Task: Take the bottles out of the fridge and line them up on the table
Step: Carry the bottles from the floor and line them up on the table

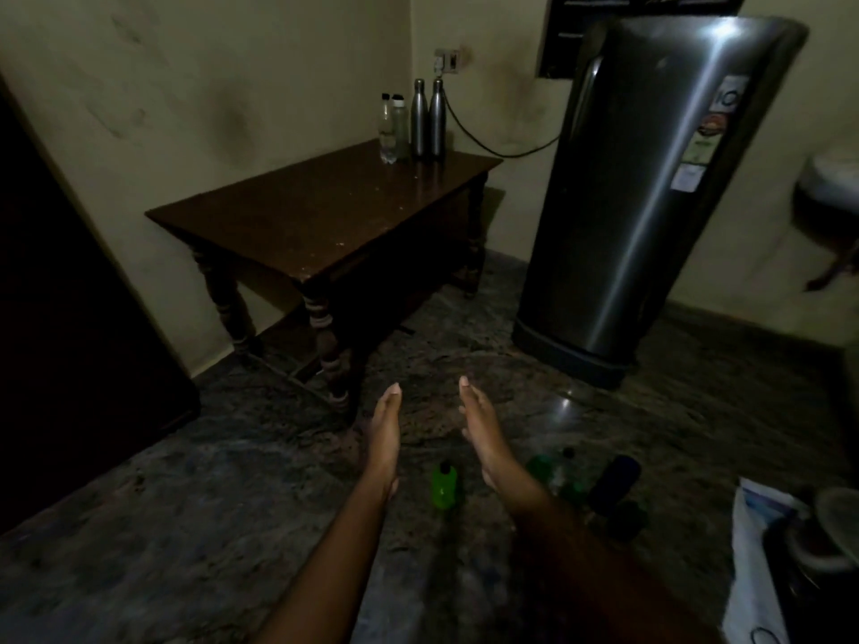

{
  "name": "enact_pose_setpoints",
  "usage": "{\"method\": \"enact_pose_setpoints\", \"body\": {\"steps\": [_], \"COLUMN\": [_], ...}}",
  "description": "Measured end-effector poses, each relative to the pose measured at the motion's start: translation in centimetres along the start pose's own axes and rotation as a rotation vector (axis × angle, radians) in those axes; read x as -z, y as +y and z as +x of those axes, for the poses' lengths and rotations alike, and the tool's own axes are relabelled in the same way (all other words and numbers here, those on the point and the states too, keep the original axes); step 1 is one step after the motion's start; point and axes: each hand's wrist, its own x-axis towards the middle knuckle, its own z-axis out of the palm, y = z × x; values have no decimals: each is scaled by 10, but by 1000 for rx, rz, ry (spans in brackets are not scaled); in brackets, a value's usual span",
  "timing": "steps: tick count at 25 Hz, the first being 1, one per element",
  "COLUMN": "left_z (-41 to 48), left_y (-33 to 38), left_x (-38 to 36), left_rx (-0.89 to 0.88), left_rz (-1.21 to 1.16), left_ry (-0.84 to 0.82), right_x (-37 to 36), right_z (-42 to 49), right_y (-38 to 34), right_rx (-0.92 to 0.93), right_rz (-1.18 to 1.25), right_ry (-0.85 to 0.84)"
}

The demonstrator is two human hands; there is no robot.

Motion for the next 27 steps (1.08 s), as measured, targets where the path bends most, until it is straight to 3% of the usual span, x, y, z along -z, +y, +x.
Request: {"method": "enact_pose_setpoints", "body": {"steps": [14, 22, 27], "left_z": [-163, -87, -12], "left_y": [-128, -202, -288], "left_x": [-259, -365, -428], "left_rx": [206, 294, 375], "left_rz": [27, 249, 367], "left_ry": [-48, -90, -70], "right_x": [306, 418, 467], "right_z": [-50, 75, 182], "right_y": [93, 159, 250], "right_rx": [-273, -311, -345], "right_rz": [73, -84, -240], "right_ry": [153, 92, 99]}}
